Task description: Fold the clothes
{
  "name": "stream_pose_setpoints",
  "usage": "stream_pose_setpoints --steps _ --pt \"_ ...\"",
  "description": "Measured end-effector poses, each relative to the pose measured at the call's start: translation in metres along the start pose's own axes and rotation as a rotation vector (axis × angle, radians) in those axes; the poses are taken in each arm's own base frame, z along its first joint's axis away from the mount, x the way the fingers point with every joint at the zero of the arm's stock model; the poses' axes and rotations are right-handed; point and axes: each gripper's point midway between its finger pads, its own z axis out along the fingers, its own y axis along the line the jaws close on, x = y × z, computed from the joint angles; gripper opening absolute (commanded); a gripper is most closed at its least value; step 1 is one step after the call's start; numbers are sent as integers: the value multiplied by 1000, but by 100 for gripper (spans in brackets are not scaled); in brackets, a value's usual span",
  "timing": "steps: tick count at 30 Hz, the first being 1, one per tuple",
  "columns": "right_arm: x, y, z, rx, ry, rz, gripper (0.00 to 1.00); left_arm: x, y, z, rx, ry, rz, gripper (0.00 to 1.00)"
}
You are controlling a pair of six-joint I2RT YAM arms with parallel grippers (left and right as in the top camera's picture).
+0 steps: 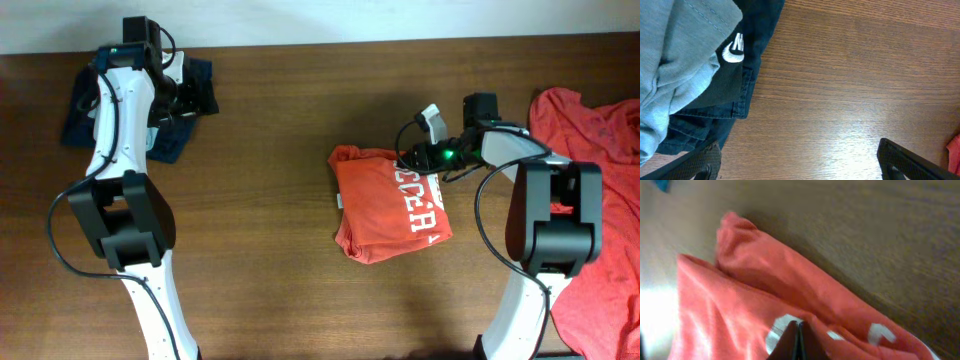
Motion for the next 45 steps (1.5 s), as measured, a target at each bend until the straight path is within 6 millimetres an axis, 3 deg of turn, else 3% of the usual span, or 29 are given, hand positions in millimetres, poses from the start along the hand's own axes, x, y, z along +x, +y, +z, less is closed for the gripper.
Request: stream_pose_setpoints --steps 7,11,15,21,26,34,40,45 --pt "-31 46 -33 -101 21 53 4 0 0 0 0 0 0 99" --pt "-31 85 -50 -147 86 72 4 0 0 0 0 0 0 99" --pt "-8 124 -42 -188 207 58 4 0 0 0 0 0 0 99" --pt "50 156 0 -162 444 -17 4 0 0 0 0 0 0 99" --pt "99 156 17 -151 575 -3 4 0 0 0 0 0 0 99" --pt "141 129 30 -132 603 34 4 0 0 0 0 0 0 99" --pt "157 126 36 -161 595 65 4 0 0 0 0 0 0 99" --pt "162 134 31 -180 623 119 4 0 0 0 0 0 0 99"
